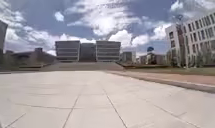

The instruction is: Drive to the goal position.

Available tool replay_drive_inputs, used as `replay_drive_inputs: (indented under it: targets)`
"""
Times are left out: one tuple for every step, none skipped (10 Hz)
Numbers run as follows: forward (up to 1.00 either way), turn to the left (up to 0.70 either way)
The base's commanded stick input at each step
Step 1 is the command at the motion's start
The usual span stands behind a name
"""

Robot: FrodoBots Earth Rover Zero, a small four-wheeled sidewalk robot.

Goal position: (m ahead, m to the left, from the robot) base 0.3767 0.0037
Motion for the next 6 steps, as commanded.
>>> replay_drive_inputs:
  targets:
    - [1.0,0.05]
    - [1.0,0.05]
    - [1.0,0.05]
    - [1.0,0.05]
    - [1.0,0.05]
    - [1.0,0.05]
